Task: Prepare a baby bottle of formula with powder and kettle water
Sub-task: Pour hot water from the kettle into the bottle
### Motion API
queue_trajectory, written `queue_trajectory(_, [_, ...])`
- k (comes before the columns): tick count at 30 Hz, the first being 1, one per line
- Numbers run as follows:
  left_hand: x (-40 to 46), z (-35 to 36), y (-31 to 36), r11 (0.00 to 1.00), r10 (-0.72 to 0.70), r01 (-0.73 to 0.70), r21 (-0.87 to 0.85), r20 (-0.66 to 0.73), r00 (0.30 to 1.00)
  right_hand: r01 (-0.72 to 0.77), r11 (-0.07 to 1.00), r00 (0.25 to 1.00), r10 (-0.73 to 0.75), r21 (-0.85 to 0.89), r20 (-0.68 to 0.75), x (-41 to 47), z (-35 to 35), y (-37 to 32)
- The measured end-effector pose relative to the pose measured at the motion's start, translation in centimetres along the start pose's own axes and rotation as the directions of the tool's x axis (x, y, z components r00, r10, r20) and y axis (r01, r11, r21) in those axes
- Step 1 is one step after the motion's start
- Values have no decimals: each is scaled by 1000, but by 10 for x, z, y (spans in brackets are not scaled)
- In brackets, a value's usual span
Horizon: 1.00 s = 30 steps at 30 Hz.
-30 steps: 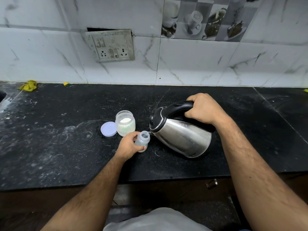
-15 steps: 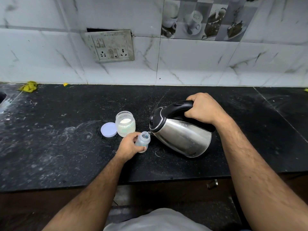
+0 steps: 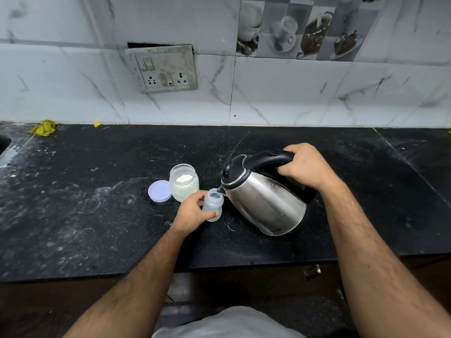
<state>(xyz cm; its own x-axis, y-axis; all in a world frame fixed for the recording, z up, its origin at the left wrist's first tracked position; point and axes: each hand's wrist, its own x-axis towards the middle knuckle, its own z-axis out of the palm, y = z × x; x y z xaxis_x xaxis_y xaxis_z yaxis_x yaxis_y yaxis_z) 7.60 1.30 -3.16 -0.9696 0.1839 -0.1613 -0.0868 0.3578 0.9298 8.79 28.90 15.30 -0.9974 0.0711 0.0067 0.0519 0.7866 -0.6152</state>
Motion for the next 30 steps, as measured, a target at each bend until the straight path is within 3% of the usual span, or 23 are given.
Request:
queue_trajectory(4, [2,3,3,1000,3,-3,-12,-13,1000,-36,983,999,43,178,-33,0,1,14])
queue_trajectory(9, [4,5,3,1000,-14,14,-18,-21,1000,5,915,983,70,403,-172,5,-1,20])
queue_trajectory(17, [9,12,2,999,-28,28,-18,-9,1000,90,792,936,140,603,-324,41,-3,8])
queue_trajectory(22, [16,15,3,999,-37,37,-3,-10,999,99,690,913,224,717,-341,77,9,4])
queue_trajectory(30, [23,15,1,997,-73,73,8,3,997,63,624,933,240,779,-268,132,34,6])
